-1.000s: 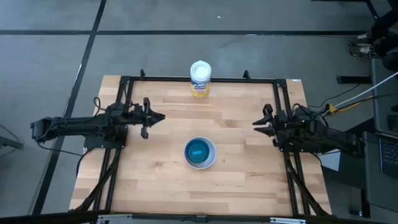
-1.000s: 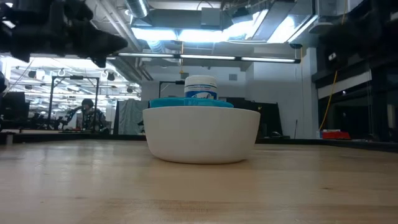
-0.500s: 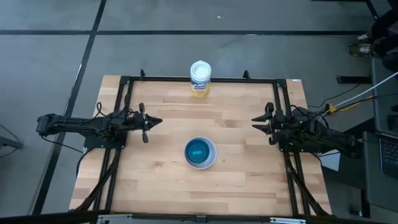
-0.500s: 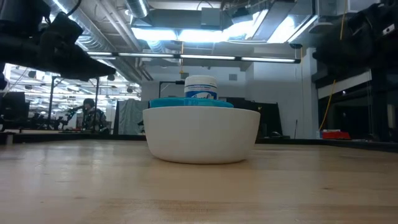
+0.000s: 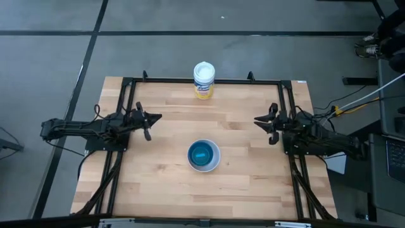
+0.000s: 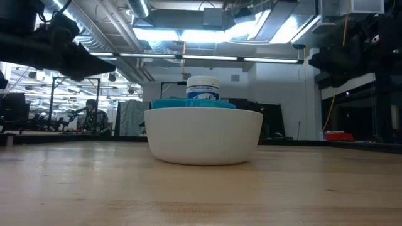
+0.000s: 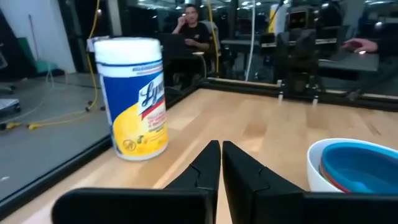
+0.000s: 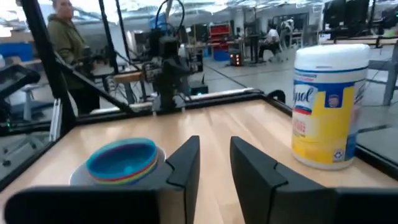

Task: Nest bowls inside each other
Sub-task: Return to Home Position

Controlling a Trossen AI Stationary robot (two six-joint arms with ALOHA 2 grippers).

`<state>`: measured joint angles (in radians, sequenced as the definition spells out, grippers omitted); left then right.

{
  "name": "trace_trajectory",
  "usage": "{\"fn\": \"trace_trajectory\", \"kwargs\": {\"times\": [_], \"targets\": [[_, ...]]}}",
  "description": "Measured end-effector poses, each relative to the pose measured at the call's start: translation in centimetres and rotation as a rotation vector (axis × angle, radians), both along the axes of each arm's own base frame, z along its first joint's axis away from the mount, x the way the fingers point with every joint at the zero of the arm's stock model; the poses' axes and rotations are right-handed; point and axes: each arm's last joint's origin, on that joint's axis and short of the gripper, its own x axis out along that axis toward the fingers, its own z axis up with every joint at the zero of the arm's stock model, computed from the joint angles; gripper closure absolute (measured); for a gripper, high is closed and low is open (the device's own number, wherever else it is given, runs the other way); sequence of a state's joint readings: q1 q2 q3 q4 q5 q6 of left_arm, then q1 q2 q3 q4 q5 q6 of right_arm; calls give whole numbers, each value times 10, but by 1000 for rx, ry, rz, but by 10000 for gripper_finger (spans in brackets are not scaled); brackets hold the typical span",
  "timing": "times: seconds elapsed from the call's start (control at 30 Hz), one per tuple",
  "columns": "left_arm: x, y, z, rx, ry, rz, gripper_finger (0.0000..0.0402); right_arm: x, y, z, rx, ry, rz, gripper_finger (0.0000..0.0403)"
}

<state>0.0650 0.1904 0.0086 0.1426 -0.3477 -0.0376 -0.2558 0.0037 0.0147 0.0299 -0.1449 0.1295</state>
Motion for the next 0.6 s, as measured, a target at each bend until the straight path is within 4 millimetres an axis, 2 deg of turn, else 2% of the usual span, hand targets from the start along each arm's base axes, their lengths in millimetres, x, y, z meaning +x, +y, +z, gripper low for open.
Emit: {"fn": "trace_trajectory", "kwargs": {"times": [0.4,0.6], "targets": [[-1,1,-3,-42,10,43,387,1,3,-2,-21,22,-76,313],[-1,2,-4,-64,7,65,394,1,3,-1,88,1,-97,305]]}}
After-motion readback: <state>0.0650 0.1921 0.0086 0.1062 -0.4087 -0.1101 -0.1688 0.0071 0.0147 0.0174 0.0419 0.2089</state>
